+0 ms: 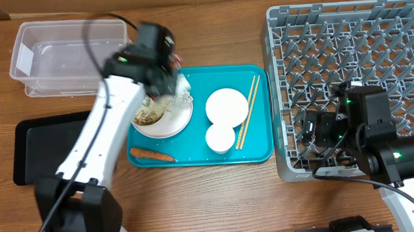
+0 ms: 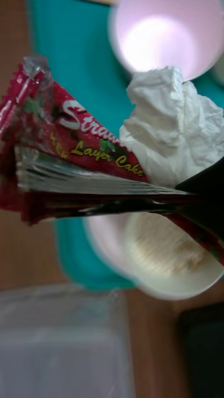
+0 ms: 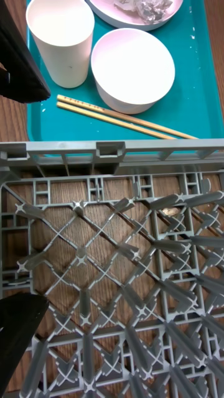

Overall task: Sort waste into correct bins and load items into the dishwasher
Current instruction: 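Carry the wrapper and tissue with left gripper into the clear bin, then return left gripper to the plate and grasp remaining tissue, then drop the tissue into the clear bin with left gripper, then grasp the rim of the rice-and-peanut bowl with left gripper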

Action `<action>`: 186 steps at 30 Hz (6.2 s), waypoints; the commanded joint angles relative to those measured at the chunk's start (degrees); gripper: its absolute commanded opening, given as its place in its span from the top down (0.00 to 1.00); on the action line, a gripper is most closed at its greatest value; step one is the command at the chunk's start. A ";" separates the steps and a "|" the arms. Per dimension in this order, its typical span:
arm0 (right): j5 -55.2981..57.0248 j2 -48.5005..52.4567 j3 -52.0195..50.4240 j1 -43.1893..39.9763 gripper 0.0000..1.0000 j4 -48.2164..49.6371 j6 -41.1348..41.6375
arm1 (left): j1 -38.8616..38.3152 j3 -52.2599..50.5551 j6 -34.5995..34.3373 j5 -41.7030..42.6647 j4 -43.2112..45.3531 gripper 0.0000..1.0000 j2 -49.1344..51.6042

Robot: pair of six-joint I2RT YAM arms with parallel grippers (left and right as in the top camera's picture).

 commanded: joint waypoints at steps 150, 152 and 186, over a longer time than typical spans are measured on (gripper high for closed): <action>1.07 -0.09 1.68 -0.22 0.00 -1.09 0.04 | 16.35 23.17 -3.39 5.75 2.10 0.46 12.61; 1.07 -0.09 1.68 -0.22 0.00 -1.05 0.04 | 14.82 23.21 -3.45 9.77 -1.64 0.47 11.63; 1.07 -0.09 1.68 -0.22 0.00 -2.01 0.02 | -0.59 -8.52 -26.34 2.08 3.32 0.65 12.52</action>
